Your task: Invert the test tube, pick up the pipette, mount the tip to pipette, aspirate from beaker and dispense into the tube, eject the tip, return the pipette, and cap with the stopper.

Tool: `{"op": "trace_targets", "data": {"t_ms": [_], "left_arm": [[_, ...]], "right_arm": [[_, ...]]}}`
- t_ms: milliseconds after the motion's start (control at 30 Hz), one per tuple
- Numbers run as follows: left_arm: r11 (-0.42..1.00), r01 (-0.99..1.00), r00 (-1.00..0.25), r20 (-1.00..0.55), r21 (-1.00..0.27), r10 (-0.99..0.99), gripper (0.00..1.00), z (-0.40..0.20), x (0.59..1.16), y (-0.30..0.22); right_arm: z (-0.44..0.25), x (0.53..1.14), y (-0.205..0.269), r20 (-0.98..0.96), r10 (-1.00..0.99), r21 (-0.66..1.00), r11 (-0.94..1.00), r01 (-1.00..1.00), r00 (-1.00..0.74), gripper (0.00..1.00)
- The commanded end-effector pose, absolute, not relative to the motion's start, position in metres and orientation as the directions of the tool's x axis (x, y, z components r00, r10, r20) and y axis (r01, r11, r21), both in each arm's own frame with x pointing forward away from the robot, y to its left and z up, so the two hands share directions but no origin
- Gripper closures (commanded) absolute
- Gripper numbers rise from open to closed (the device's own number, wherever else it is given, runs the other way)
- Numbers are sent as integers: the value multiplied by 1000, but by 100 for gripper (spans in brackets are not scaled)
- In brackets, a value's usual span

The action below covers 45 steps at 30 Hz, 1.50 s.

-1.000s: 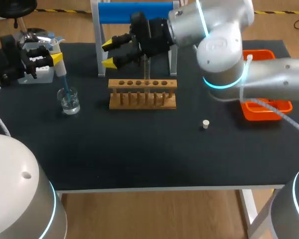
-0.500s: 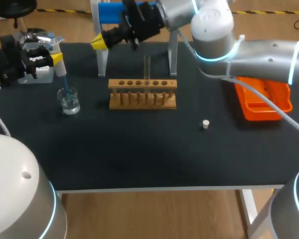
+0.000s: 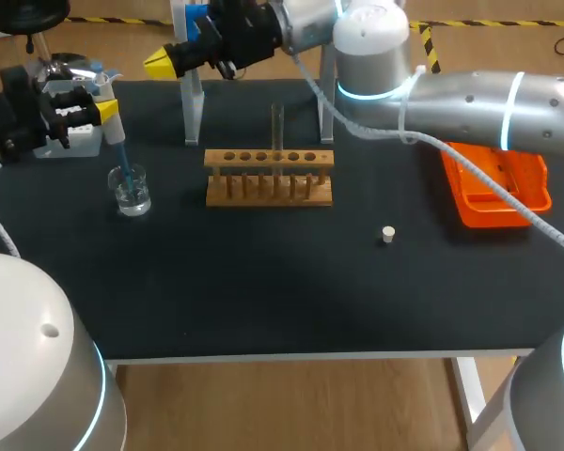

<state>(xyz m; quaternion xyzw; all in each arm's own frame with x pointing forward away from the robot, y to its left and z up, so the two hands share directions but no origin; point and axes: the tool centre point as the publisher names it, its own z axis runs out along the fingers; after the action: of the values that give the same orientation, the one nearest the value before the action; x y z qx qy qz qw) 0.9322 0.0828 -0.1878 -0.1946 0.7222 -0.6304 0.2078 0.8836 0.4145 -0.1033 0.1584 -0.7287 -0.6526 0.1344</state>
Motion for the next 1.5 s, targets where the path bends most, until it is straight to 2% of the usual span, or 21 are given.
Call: {"op": "trace_targets", "data": {"t_ms": [33,633,1500], "left_arm": [[129,-17,-838,-56,-992,-543,100,-188,932,83],[129,-17,-838,-56,-992,-543,100,-188,932,83],[129,-17,-838,-56,-992,-543,100,-188,932,83]], "right_arm": [[-100,889,425,-4,-439,996,80,-44,-898,100],[-94,900,464,11,-412,1000,6,9,-911,100],[-102,913,498,4,-414,1000,15,-3,-910,100]]}}
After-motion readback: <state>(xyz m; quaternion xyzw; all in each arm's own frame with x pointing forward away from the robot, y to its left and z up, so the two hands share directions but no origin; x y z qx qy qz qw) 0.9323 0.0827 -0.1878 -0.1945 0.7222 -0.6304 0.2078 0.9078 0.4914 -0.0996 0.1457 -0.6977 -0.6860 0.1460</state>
